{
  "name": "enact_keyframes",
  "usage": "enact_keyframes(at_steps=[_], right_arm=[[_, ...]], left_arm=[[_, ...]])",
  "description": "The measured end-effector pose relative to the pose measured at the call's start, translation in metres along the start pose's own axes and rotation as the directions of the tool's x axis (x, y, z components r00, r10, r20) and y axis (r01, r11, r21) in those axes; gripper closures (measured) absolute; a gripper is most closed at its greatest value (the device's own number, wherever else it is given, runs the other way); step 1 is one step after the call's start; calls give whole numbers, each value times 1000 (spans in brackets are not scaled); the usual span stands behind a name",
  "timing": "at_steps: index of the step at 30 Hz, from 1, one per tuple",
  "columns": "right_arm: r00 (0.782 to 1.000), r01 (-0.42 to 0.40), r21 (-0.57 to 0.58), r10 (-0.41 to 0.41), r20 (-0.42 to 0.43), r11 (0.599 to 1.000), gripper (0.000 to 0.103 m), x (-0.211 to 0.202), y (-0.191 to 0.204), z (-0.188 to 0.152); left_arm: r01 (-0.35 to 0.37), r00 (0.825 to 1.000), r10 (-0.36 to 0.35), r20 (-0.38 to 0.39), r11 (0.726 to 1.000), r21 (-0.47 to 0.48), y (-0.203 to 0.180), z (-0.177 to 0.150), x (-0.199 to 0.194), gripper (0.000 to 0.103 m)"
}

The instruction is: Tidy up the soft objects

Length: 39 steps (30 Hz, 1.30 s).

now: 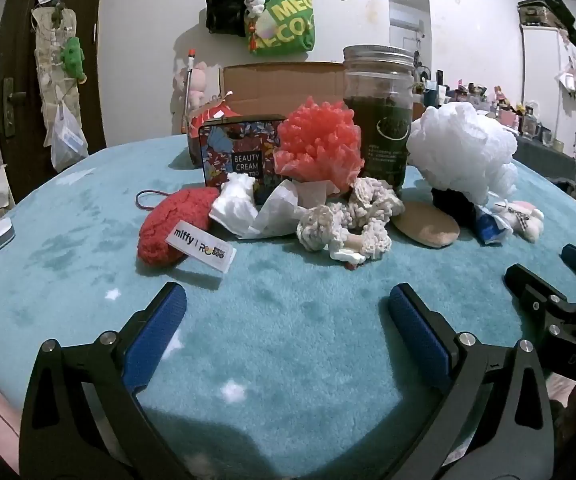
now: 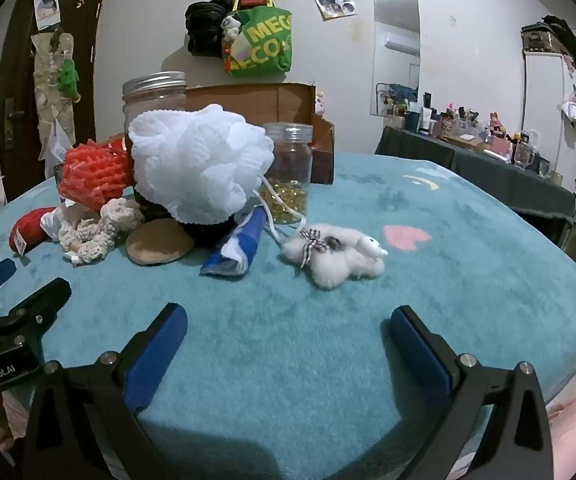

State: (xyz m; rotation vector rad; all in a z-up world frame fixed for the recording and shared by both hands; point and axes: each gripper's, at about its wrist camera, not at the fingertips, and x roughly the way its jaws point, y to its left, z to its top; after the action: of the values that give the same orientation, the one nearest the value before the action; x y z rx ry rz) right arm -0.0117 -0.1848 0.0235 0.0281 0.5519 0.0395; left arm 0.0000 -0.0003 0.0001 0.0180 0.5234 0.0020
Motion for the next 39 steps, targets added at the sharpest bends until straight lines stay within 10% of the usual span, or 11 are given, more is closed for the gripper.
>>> enact_keyframes(at_steps=[39], right_arm=[[1000, 14, -13, -14, 4, 1000, 0, 0, 1, 0]], left_arm=[[5, 1000, -5, -3, 1000, -8, 0, 0, 0, 0]])
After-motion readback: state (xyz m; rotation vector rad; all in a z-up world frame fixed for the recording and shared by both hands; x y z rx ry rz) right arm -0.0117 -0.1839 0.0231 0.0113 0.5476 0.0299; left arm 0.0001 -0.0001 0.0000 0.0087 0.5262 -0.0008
